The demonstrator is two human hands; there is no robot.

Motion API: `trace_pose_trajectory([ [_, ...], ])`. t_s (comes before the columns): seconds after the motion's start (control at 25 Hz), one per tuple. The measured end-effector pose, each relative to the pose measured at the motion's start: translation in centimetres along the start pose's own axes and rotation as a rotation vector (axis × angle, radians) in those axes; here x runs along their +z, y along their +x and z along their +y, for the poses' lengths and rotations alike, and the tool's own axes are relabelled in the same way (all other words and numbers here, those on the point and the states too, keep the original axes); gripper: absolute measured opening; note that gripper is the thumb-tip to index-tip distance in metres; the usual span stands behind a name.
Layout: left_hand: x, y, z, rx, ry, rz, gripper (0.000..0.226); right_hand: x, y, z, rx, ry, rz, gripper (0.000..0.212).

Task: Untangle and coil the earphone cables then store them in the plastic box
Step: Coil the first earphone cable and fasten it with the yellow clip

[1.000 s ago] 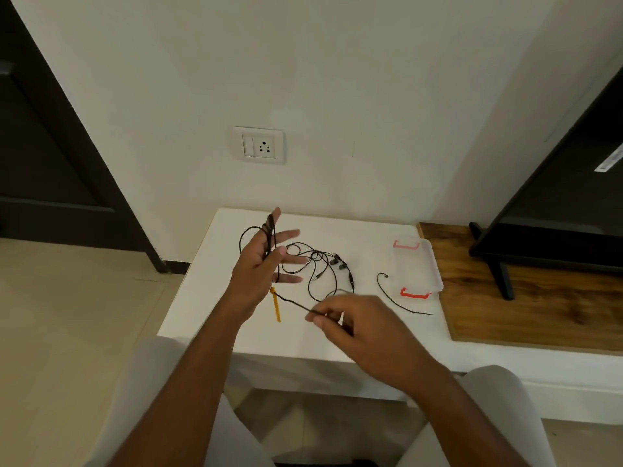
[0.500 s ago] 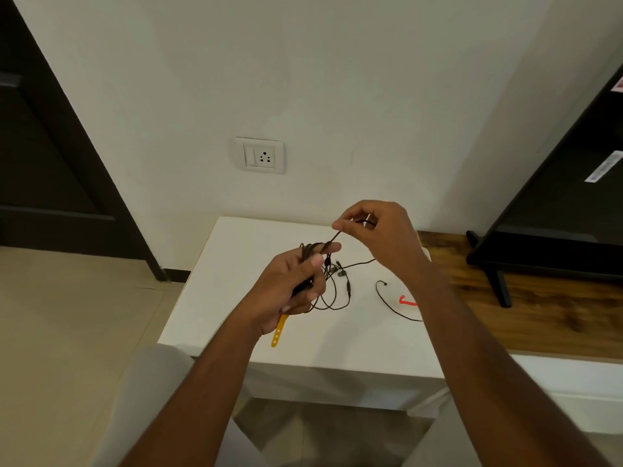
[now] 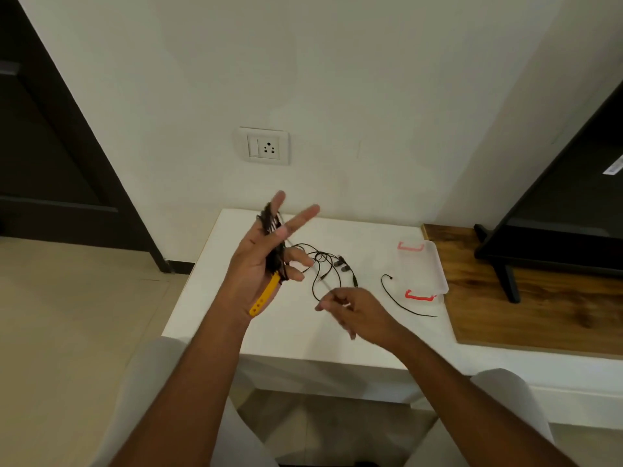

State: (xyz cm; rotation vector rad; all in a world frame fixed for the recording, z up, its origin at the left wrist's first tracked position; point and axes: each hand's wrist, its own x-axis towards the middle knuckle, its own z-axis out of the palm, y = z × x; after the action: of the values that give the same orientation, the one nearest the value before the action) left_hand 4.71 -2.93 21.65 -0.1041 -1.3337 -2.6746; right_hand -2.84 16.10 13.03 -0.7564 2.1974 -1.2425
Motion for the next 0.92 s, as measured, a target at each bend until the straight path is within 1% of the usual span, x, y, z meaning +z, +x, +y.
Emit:
trace_pose_trajectory([
  [0.04, -0.3, 0.1, 0.2, 0.018, -0.016, 0.036, 0.048, 0.5, -1.0, 0.4, 0.021, -0.094, -0.077, 0.017],
  [0.08, -0.7, 0.2, 0.3, 0.038, -0.015, 0.071, 0.05, 0.8, -2.0, 0.5, 0.015, -0.198, -0.141, 0.023],
  [0.12, -1.1, 0.3, 0.2, 0.056, 0.003, 0.101, 0.052, 1.1, -3.2, 0.2, -0.026, -0.304, -0.187, 0.028],
  [0.2, -1.8, 0.6, -0.3, 0.071, 0.074, 0.117, 0.056, 1.6, -5.1, -1.3, -0.126, -0.483, -0.199, 0.029],
  [0.24, -2.1, 0.7, -0.7, 0.067, 0.137, 0.111, 0.059, 1.6, -5.8, -2.6, -0.166, -0.518, -0.161, 0.028],
  [0.32, -2.5, 0.7, -1.5, 0.033, 0.339, 0.084, 0.063, 1.2, -6.8, -5.3, -0.241, -0.508, -0.034, 0.025],
  [0.4, -2.1, 0.5, -2.3, -0.03, 0.552, 0.004, 0.066, 0.3, -7.1, -7.6, -0.324, -0.518, 0.131, 0.021],
  [0.48, -1.4, 0.1, -2.9, -0.113, 0.643, -0.081, 0.064, -1.2, -6.4, -9.4, -0.367, -0.559, 0.269, 0.018],
  [0.56, -0.6, -0.2, -3.5, -0.167, 0.613, -0.124, 0.05, -2.8, -5.1, -10.6, -0.349, -0.523, 0.353, 0.014],
  [0.64, 0.3, -0.2, -4.0, -0.189, 0.495, -0.13, 0.037, -4.3, -3.8, -11.5, -0.327, -0.415, 0.413, 0.011],
  [0.68, 0.7, -0.3, -4.1, -0.203, 0.4, -0.126, 0.039, -5.0, -3.0, -11.7, -0.31, -0.348, 0.436, 0.01],
  [0.76, 1.3, -0.3, -4.2, -0.247, 0.248, -0.137, 0.057, -5.9, -1.5, -11.5, -0.272, -0.23, 0.468, 0.006],
  [0.8, 1.5, -0.3, -4.1, -0.268, 0.214, -0.152, 0.064, -6.3, -0.7, -11.1, -0.259, -0.201, 0.484, 0.005],
  [0.84, 1.6, -0.4, -4.0, -0.278, 0.196, -0.178, 0.065, -6.6, 0.1, -10.7, -0.243, -0.171, 0.493, 0.003],
  [0.92, 1.7, -0.4, -3.6, -0.265, 0.164, -0.249, 0.05, -6.8, 1.2, -9.4, -0.2, -0.062, 0.471, 0.003],
])
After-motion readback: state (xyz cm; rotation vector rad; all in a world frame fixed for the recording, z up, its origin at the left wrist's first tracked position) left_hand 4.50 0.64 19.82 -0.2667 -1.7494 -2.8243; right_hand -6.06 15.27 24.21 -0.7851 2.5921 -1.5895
